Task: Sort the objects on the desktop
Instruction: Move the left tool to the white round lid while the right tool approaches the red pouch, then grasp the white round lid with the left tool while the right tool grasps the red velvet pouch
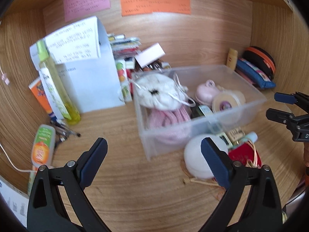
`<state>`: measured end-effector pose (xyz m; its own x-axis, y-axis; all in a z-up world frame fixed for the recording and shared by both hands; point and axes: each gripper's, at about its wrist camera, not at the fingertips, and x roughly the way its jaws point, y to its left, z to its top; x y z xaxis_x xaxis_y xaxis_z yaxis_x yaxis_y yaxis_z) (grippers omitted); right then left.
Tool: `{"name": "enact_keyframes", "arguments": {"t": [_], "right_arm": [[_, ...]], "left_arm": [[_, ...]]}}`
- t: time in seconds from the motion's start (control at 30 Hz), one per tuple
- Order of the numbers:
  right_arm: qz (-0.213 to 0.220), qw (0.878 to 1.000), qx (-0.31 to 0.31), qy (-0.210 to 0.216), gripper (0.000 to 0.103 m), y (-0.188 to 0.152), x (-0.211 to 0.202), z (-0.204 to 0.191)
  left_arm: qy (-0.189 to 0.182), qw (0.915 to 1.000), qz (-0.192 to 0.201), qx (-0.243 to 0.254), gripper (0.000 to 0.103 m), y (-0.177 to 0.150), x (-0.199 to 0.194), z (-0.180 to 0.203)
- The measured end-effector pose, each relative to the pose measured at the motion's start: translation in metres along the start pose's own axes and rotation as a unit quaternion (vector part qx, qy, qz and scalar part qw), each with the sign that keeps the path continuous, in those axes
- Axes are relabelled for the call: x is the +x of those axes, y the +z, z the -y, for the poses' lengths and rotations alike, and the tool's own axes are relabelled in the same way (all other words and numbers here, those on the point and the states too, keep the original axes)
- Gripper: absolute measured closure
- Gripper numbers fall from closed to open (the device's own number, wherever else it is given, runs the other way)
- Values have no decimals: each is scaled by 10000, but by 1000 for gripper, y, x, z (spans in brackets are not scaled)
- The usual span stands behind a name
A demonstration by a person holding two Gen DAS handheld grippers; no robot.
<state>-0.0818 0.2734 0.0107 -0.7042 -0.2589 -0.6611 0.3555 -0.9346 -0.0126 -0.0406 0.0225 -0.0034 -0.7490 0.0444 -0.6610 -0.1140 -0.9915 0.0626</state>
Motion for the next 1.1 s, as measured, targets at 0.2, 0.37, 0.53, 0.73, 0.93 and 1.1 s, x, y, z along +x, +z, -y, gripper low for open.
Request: {"name": "enact_keyframes", "arguments": {"t": [0.2, 0.37, 0.53, 0.73, 0.93, 1.1], "right_arm": [[-200, 9998, 16, 15, 23, -14, 5, 3], [-271, 9995, 48, 175, 23, -18, 4, 2], [-256, 9987, -84, 424, 23, -21, -1, -11], [-337, 9956, -514, 700, 23, -27, 0, -43], [-481, 9912, -801, 933, 23, -34, 7, -64], [-648, 9855, -934, 1258, 23, -35, 16, -75]], "left_arm": [[-399, 9985, -377, 45, 5, -12, 15, 16], [-700, 9961, -526, -68, 4, -11, 24, 24], [-952, 9934, -635, -81, 5, -9, 29, 29], [-926, 9923, -823, 5, 5, -11, 41, 34], [-1035, 9906, -883, -137, 5, -11, 47, 30], [-1329, 9854, -1021, -308, 5, -7, 55, 28]]}}
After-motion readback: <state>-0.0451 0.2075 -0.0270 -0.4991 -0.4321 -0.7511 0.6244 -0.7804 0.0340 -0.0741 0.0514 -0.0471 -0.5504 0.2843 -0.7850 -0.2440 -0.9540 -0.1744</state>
